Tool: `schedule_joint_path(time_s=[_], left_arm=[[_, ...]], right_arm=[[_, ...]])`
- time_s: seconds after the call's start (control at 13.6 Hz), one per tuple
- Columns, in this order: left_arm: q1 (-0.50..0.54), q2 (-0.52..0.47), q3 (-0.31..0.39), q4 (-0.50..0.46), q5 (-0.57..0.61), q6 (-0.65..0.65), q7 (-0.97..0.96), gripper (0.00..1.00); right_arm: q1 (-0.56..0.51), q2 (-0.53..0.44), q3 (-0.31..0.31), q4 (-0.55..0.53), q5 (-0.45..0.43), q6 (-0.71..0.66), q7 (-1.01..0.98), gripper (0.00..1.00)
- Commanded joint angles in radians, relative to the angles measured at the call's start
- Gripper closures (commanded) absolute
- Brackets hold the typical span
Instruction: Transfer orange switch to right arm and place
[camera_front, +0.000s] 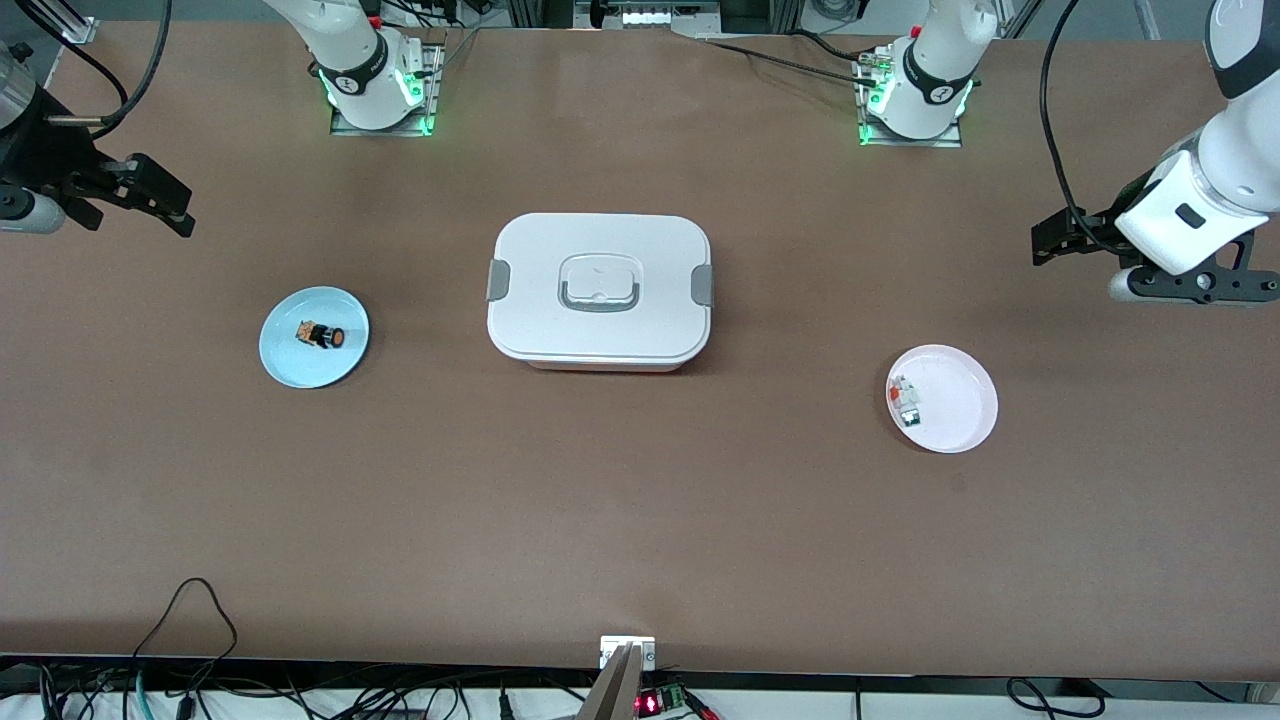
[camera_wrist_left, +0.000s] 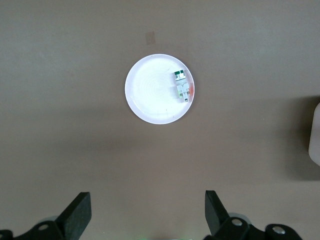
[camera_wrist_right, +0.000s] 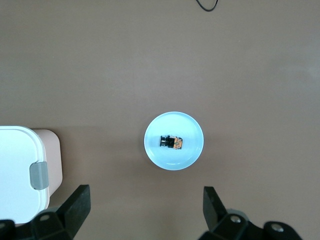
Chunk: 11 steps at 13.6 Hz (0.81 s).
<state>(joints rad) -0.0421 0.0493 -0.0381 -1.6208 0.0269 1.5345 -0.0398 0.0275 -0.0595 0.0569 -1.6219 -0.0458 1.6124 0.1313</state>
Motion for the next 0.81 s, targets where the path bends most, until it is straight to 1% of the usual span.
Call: schedule_joint_path(time_s=[0.0,0.15,0.22,0.29,0.37,0.74], left_arm=[[-0.007,0.011,-0.006,0.027,0.002,-0.01,-0.014,0.0],[-0.005,0.011,-0.006,0.027,0.002,-0.01,-0.014,0.0],[-0.005,0.011,-0.006,0.027,0.001,-0.01,-0.014,0.0],[-0.005,0.011,-0.006,0.027,0.001,-0.01,-0.014,0.0],[-0.005,0.011,-0.006,0.027,0.001,-0.01,-0.014,0.0],[-0.005,0.011,-0.006,0.027,0.002,-0.01,-0.014,0.0]], right_arm=[[0.011,0.018,0.001,0.037,-0.013,-0.023,0.024,0.0],[0.011,0.017,0.003,0.036,-0.008,-0.025,0.028,0.0],[0.012,0.015,0.001,0.036,0.013,-0.025,0.031,0.0],[0.012,0.012,0.001,0.034,0.053,-0.026,0.034,0.0],[0.011,0.012,0.001,0.034,0.064,-0.029,0.036,0.0],[0.012,0.012,0.0,0.034,0.061,-0.034,0.037,0.0]])
